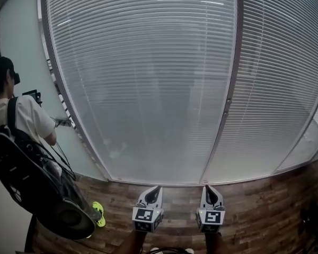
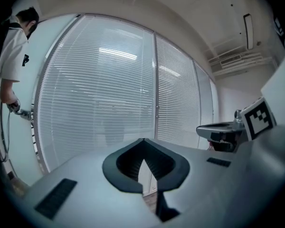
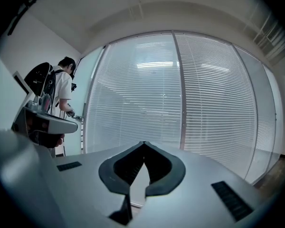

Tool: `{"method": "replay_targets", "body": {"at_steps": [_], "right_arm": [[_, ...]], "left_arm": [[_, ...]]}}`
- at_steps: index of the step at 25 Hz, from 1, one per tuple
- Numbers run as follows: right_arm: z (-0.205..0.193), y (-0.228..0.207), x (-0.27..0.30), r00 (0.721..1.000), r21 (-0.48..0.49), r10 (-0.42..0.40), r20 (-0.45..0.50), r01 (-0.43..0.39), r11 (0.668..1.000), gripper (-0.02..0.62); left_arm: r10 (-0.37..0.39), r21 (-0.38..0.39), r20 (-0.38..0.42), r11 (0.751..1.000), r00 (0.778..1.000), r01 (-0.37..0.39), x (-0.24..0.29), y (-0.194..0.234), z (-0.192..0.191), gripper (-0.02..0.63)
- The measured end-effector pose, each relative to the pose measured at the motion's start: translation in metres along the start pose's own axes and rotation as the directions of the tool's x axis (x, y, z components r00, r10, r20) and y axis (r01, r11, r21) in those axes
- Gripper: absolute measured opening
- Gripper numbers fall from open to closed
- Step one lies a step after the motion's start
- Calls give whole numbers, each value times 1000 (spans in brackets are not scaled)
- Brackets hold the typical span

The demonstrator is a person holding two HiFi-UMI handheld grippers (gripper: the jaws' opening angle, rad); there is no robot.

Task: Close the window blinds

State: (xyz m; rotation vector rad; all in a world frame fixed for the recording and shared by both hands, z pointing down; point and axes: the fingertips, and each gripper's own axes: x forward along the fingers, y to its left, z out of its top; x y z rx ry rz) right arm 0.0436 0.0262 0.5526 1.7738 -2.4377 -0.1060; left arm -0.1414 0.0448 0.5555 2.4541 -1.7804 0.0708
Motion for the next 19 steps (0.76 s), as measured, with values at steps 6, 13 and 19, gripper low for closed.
{"method": "replay_targets", "body": {"at_steps": [6, 13, 19], "right_arm": [[-7, -21, 22, 1000, 62, -10, -8, 10, 998, 3], [37, -22, 30, 1000, 63, 12, 13, -12, 998, 3], [105, -11, -10, 998, 181, 27, -51, -17, 983, 3]], "left_arm": [[11, 7, -25, 1000, 1000, -10, 38, 0, 0, 0], [-5, 9, -37, 1000, 999, 6, 41, -2, 48, 0], [1, 31, -44, 1000, 999, 0, -5, -13, 100, 0]]}}
